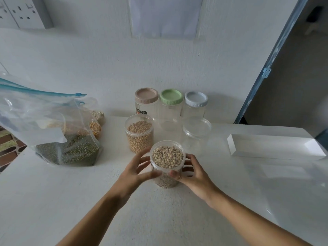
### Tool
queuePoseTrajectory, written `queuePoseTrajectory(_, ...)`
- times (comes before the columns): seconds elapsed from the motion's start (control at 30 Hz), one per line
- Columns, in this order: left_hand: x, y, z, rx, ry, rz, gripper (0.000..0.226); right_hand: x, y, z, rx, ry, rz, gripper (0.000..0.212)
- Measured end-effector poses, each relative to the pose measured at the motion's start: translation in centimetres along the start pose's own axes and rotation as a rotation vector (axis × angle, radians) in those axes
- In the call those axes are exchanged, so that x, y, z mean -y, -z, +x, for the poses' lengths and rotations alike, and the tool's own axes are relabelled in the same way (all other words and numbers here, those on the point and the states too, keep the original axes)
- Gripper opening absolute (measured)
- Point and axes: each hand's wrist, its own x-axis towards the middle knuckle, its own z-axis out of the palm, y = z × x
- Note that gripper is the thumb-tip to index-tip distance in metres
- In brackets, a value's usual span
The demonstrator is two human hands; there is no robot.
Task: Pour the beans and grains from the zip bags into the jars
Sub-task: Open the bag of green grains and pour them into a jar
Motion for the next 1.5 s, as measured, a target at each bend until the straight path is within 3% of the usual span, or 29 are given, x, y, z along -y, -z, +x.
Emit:
queuePoseTrajectory(0.1, -1.0, -0.3, -0.9, -0.028, 0.075, -0.098, 0.041, 0.2, -0.3, -0.4, -0.022, -0.068, 0.073, 0.088)
queuePoseTrajectory(0.13, -1.4, -0.7, -1.0, -0.053, 0.089, -0.098, 0.035, 0.4, -0.5, -0.5, -0.047, -0.078, 0.090, 0.092)
queuePoseTrajectory(0.43, -3.7, -2.7, 0.6, -0.221, 0.164, -0.144, 0.062, 0.9, -1.7, 1.3, -0.170, -0.263, 0.352, 0.094)
queuePoseTrajectory(0.57, -3.7, -2.8, 2.4, -0.245, 0.180, -0.270, 0.049, 1.9, -1.5, 3.0, -0.165, -0.304, 0.460, 0.086)
queuePoseTrajectory(0.77, -3.5, -2.6, 4.2, -0.279, 0.173, -0.475, 0.036, 3.1, -1.9, 4.9, -0.174, -0.376, 0.554, 0.054)
queuePoseTrajectory(1.03, -3.5, -2.9, 5.1, -0.253, 0.150, -0.512, 0.025, 3.9, -2.2, 6.3, -0.219, -0.402, 0.537, 0.048)
queuePoseTrajectory(1.13, -3.3, -2.6, 4.9, -0.263, 0.139, -0.400, 0.030, 4.5, -1.5, 5.4, -0.208, -0.384, 0.416, 0.036)
queuePoseTrajectory(1.2, -3.1, -2.2, 4.5, -0.278, 0.114, -0.279, 0.032, 5.1, -0.4, 4.4, -0.242, -0.274, 0.260, 0.025)
queuePoseTrajectory(1.37, -2.8, -2.0, 3.8, -0.334, 0.021, -0.126, 0.030, 5.1, 4.1, 4.7, -0.573, 0.517, -0.615, 0.011)
queuePoseTrajectory(1.43, -3.1, -2.3, 3.8, -0.315, -0.017, -0.085, 0.028, 4.9, 5.6, 5.9, -0.638, 0.666, -0.844, 0.018)
queuePoseTrajectory(1.5, -3.4, -2.8, 3.8, -0.273, -0.056, -0.054, 0.025, 4.1, 6.7, 7.0, -0.602, 0.613, -0.964, 0.040)
